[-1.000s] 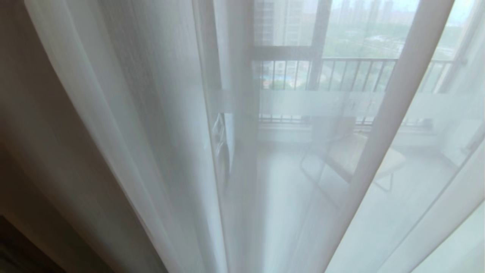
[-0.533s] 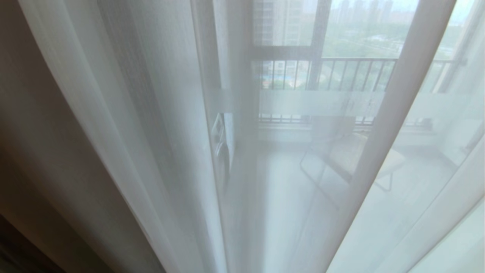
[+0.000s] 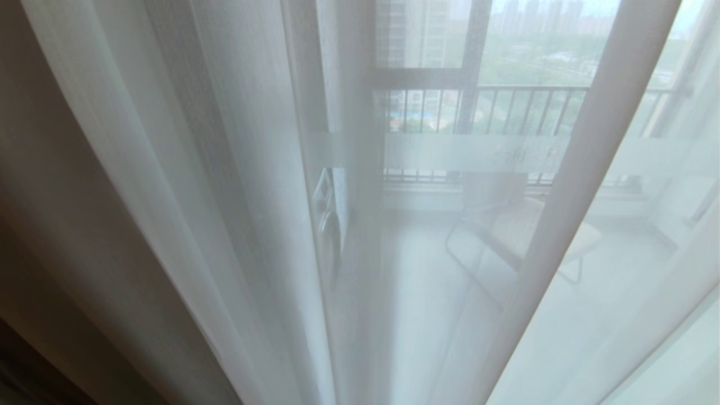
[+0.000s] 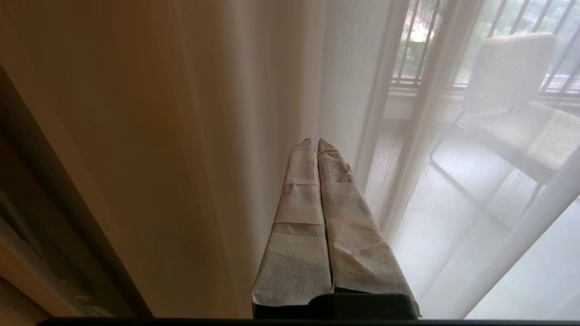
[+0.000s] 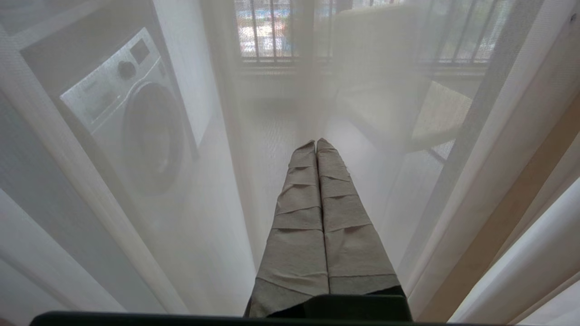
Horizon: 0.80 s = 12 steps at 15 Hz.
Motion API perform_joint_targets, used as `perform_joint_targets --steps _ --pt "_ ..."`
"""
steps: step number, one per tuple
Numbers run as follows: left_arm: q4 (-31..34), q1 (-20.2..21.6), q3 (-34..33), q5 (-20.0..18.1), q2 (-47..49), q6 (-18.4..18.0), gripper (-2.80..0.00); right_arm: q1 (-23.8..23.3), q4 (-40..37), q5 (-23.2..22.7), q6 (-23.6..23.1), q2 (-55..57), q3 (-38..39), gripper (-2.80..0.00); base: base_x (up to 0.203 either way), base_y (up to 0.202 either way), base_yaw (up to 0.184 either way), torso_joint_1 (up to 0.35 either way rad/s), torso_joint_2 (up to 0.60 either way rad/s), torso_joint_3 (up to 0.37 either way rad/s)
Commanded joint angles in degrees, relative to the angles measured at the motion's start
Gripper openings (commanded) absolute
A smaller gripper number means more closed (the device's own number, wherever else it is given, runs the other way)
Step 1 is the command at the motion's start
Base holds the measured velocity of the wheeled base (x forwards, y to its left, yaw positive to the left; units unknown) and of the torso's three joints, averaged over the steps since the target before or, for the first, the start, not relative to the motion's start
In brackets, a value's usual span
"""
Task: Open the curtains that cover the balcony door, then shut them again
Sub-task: Close the outer curtains on both sides
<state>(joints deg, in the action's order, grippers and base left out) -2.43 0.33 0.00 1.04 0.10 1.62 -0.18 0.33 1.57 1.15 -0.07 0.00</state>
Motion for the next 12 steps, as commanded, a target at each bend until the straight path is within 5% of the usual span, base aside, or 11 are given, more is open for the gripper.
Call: perform_joint_targets --steps 1,12 --pt "0.0 0.0 0.0 0.0 0.0 0.0 -2.8 0.0 0.0 0.0 0.0 0.1 0.0 -2.8 0.0 0.0 0.0 0.0 0.0 0.0" --pt "0.9 0.0 2.5 0.2 0.4 0.1 -2.8 0.0 0.0 0.0 0.0 0.1 0.0 -2.8 0.0 0.0 0.0 0.0 0.0 0.0"
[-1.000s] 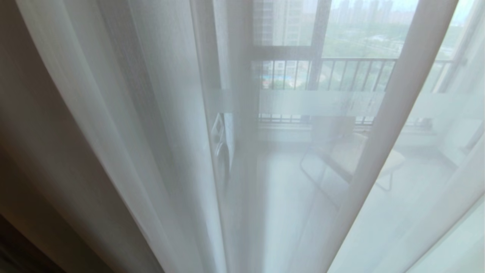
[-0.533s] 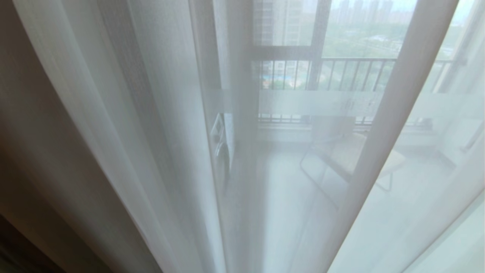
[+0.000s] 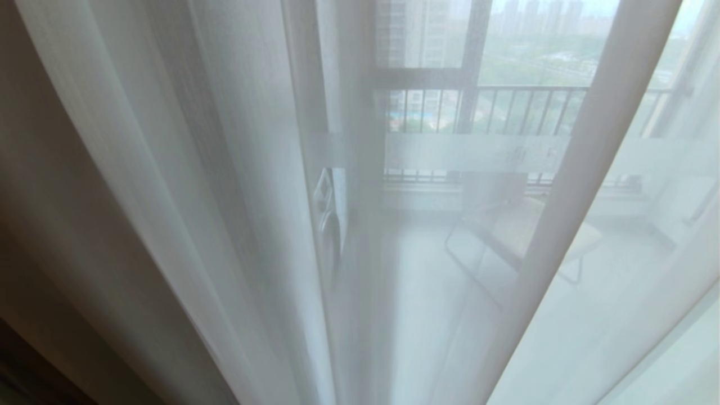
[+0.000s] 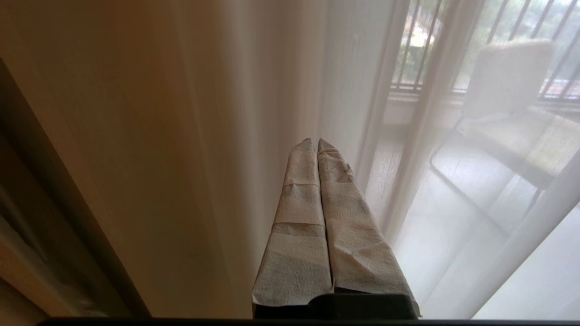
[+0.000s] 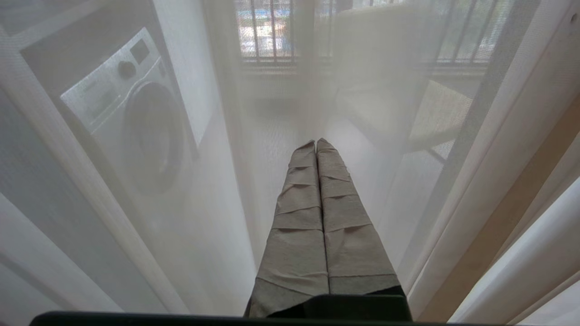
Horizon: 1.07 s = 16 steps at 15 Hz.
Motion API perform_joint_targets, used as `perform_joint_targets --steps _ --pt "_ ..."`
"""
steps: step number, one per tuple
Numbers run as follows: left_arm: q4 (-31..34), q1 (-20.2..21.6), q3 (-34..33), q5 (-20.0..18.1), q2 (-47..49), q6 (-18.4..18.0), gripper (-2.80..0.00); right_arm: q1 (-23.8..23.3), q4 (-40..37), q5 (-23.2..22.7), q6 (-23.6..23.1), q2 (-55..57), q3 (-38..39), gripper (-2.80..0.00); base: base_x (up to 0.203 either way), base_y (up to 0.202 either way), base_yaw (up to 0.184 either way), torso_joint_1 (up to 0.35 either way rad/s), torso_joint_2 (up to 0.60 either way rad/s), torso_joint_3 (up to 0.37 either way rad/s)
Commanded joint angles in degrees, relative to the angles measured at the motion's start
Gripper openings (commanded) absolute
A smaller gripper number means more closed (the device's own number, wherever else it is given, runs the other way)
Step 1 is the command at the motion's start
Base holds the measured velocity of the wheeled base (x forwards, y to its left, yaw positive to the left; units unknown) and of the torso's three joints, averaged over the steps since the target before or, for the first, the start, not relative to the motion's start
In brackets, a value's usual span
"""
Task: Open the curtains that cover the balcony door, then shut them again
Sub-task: Close the outer curtains on both sides
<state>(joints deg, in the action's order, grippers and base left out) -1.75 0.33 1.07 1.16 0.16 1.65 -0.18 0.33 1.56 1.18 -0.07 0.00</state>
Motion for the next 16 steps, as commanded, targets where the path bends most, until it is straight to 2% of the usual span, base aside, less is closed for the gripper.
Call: perform_joint_targets --steps 1,4,10,12,13,15,16 --pt "2.7 0.0 5.4 0.1 1.1 0.2 -2.8 -0.1 0.0 0.0 0.0 0.1 0.0 -2.8 0.0 0.0 0.0 0.0 0.0 0.0" --pt "9.5 0.0 17.2 1.2 5.5 0.4 -2.8 0.0 0.0 0.0 0.0 0.1 0.0 -2.8 0.0 0.0 0.0 0.0 0.0 0.0" --pt "9.9 0.0 36.8 13.1 28.8 0.4 -2.8 0.0 0.0 0.0 0.0 0.1 0.0 -2.8 0.0 0.0 0.0 0.0 0.0 0.0" --pt "9.3 0.0 43.3 20.9 35.5 0.5 -2.8 0.0 0.0 0.0 0.0 0.1 0.0 -2.8 0.0 0.0 0.0 0.0 0.0 0.0" --pt "9.2 0.1 45.9 26.3 38.1 0.5 -2.8 0.0 0.0 -0.1 0.0 0.1 0.0 -2.8 0.0 0.0 0.0 0.0 0.0 0.0" --pt "9.1 0.4 48.2 35.2 41.5 0.5 -2.8 0.0 0.0 0.0 0.0 0.1 0.0 -2.8 0.0 0.0 0.0 0.0 0.0 0.0" --pt "9.0 0.8 49.2 38.0 43.1 0.5 -2.8 0.0 0.0 0.0 0.0 0.1 0.0 -2.8 0.0 0.0 0.0 0.0 0.0 0.0"
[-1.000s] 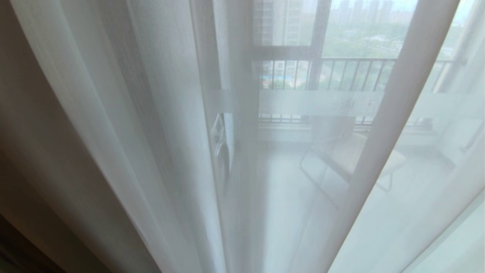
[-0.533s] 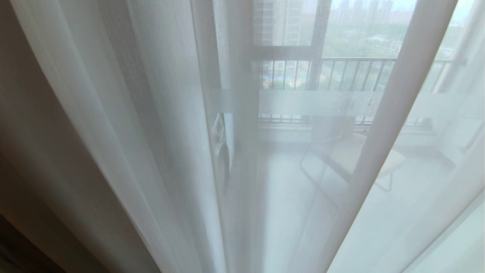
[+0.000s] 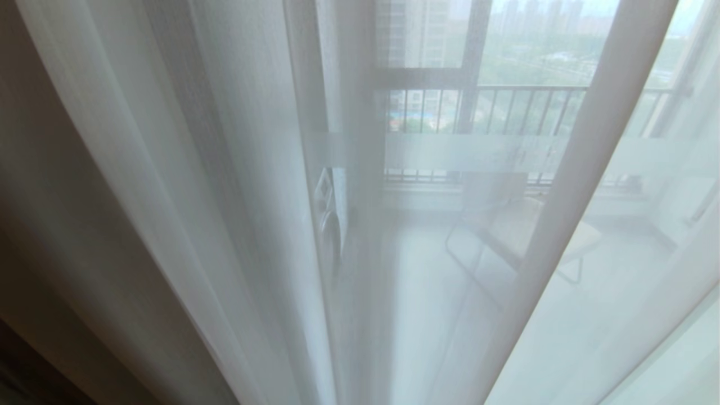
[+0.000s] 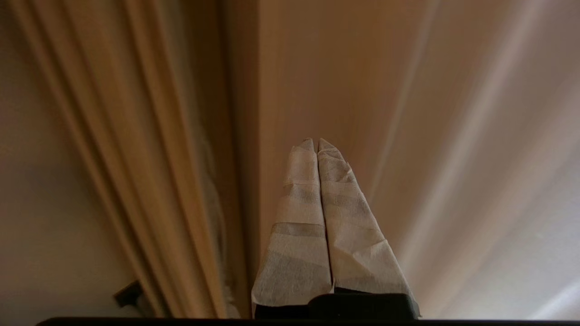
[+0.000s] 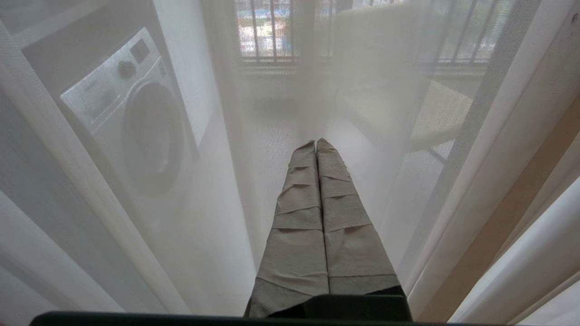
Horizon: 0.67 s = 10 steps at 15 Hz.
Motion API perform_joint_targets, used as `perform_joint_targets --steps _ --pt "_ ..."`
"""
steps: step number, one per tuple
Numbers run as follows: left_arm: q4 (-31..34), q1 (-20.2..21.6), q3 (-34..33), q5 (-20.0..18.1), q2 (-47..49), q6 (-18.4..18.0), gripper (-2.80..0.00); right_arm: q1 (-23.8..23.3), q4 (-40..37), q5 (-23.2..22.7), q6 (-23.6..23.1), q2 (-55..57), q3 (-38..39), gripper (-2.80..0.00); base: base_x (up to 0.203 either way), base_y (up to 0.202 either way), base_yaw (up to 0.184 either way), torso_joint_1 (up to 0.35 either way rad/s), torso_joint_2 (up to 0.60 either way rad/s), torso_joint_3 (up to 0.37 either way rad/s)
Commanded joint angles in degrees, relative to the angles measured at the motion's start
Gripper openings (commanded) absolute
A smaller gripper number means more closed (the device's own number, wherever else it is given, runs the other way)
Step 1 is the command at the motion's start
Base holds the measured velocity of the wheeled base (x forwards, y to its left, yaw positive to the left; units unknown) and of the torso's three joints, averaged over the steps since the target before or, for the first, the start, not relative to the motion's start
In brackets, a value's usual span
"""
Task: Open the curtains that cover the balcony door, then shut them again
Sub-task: Close the outer curtains on both sides
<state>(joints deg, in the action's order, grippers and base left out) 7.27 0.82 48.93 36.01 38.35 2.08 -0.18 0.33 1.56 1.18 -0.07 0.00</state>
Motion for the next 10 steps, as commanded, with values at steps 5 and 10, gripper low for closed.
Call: perform_joint_targets --steps 5,10 --pt "-0.1 8.6 5.5 4.8 12.6 0.0 -2.8 0.0 0.0 0.0 0.0 0.1 0.0 -2.8 0.0 0.0 0.0 0.0 0.0 0.0" --pt "-0.1 20.2 10.7 2.8 20.7 -0.1 -2.8 0.0 0.0 0.0 0.0 0.1 0.0 -2.8 0.0 0.0 0.0 0.0 0.0 0.0"
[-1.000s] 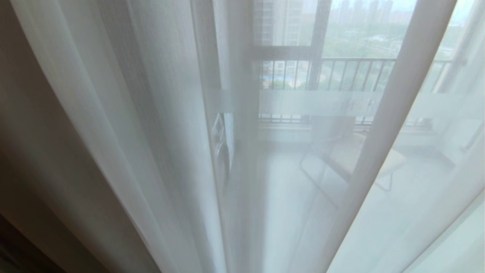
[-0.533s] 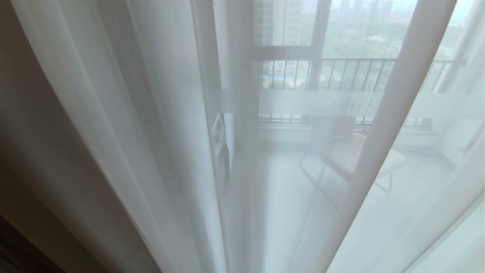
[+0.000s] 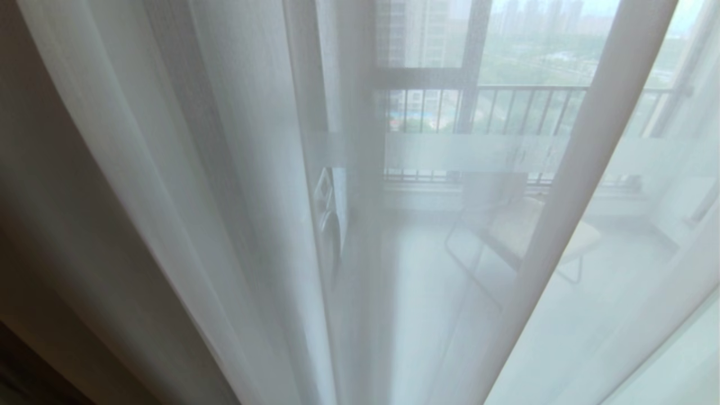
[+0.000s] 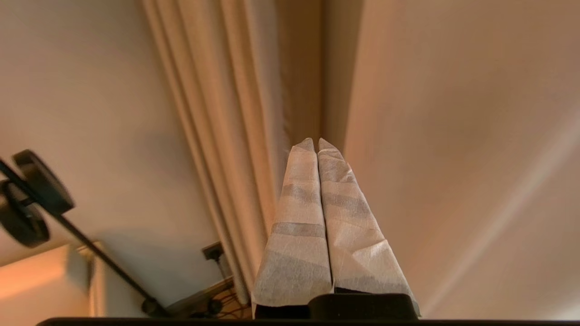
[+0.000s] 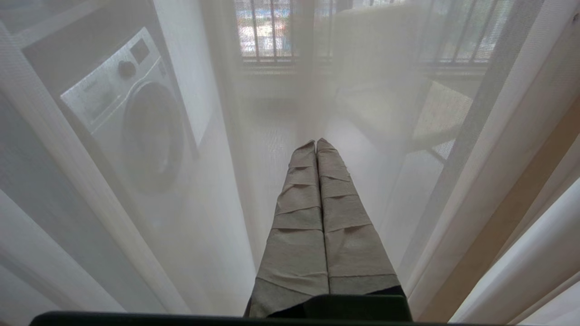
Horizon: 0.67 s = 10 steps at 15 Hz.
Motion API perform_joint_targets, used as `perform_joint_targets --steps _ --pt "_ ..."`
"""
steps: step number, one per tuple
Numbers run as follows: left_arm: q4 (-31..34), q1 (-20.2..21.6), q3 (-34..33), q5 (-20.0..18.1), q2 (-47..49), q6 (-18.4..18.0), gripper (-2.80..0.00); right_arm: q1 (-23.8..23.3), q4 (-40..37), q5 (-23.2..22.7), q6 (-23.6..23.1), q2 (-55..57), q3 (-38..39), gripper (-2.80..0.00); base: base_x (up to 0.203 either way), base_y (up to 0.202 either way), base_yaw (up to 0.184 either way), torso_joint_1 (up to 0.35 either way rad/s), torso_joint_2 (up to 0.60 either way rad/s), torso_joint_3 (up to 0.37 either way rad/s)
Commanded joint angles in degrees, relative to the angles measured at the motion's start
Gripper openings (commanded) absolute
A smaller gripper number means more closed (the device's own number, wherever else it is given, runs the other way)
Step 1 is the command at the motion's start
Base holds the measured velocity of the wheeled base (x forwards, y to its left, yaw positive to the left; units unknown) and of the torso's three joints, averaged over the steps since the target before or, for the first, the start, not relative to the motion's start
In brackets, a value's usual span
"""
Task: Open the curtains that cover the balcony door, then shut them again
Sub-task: Close the outer curtains on both sides
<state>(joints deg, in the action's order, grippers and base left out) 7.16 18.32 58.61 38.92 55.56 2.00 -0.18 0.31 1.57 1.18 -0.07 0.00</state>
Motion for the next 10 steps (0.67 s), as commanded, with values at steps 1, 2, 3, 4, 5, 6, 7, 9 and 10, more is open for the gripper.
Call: perform_joint_targets --steps 1,2,3,4,5,6,7,9,10 --pt "-0.1 6.1 1.8 -1.8 4.9 0.0 -2.8 0.0 0.0 0.0 0.0 0.1 0.0 -2.8 0.0 0.0 0.0 0.0 0.0 0.0" --pt "-0.5 9.3 2.5 -4.2 6.4 0.0 -2.8 0.0 0.0 0.0 0.0 0.1 0.0 -2.8 0.0 0.0 0.0 0.0 0.0 0.0" --pt "-1.7 12.9 3.2 -6.9 8.3 -0.1 -2.8 0.0 0.0 0.0 0.0 0.1 0.0 -2.8 0.0 0.0 0.0 0.0 0.0 0.0" --pt "-3.6 16.4 3.9 -9.7 10.5 -0.1 -2.8 0.0 0.0 0.0 0.0 0.1 0.0 -2.8 0.0 0.0 0.0 0.0 0.0 0.0" --pt "-5.4 19.1 4.5 -12.2 12.6 -0.1 -2.8 0.0 0.0 -0.1 0.0 0.1 0.0 -2.8 0.0 0.0 0.0 0.0 0.0 0.0" --pt "-6.5 21.4 4.9 -14.2 14.1 -0.1 0.0 0.0 0.0 0.0 0.0 0.1 0.0 -2.8 0.0 0.0 0.0 0.0 0.0 0.0" --pt "-6.9 23.2 5.2 -15.4 15.2 -0.2 0.0 0.0 0.0 0.0 0.0 0.1 0.0 -2.8 0.0 0.0 0.0 0.0 0.0 0.0" --pt "-7.1 26.7 5.6 -17.2 16.7 -0.2 0.0 0.0 0.0 0.0 0.0 0.1 0.0 -2.8 0.0 0.0 0.0 0.0 0.0 0.0" --pt "-7.2 28.1 5.7 -18.3 17.5 -0.3 0.0 0.0 0.0 0.0 0.0 0.1 0.0 -2.8 0.0 0.0 0.0 0.0 0.0 0.0"
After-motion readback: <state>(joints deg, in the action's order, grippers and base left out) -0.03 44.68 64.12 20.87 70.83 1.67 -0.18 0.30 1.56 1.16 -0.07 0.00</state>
